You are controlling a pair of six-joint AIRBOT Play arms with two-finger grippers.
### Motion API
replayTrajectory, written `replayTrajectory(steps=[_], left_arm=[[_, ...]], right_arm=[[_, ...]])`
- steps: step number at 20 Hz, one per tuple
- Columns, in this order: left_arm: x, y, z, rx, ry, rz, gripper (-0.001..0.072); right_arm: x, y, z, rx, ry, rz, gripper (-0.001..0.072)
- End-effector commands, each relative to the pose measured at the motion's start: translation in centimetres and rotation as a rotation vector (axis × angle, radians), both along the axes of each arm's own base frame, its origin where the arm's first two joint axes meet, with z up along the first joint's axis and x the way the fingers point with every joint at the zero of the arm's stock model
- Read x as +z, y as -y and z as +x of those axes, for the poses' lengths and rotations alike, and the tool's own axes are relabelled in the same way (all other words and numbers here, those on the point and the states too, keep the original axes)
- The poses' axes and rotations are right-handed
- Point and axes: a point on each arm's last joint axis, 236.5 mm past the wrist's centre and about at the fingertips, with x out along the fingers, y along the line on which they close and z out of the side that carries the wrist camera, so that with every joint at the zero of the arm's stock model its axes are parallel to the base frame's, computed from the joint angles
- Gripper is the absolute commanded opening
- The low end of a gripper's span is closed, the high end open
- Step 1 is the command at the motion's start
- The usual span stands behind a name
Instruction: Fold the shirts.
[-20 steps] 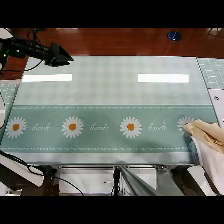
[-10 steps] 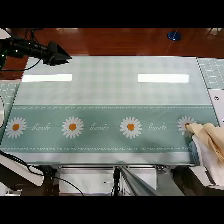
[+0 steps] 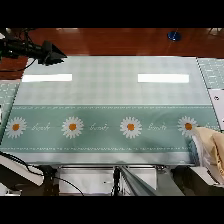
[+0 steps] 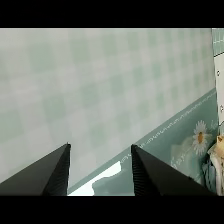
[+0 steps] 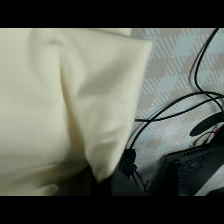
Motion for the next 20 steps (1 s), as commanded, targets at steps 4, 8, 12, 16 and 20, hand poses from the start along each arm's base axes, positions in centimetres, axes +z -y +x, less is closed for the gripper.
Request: replayTrajectory(steps=[4, 8, 12, 16, 20], left_arm=[[0.3, -0.5, 0.1, 0.011, 0.005, 0.0, 0.0462], [0.3, -0.5, 0.1, 0.011, 0.005, 0.0, 0.0461], [0.3, -0.5, 0.1, 0.01, 0.007, 0.001, 0.0462], [0.3, -0.3, 0.0, -0.047, 0.072, 0.029, 0.0461], [-0.7, -1.6, 0.2, -0.062, 0.094, 0.149, 0.0418]], right_arm=[[-0.7, 2.1, -1.6, 0.063, -0.058, -0.03, 0.0302], [-0.9, 4.4, -2.1, 0.145, -0.068, -0.094, 0.0525], [-0.4, 10.7, -2.9, 0.147, -0.128, -0.4, 0.0405], [0.4, 21.8, 13.3, 0.081, 0.53, -0.944, 0.0014], [7.3, 19.7, 40.4, 0.39, 1.306, -0.943, 0.0013]])
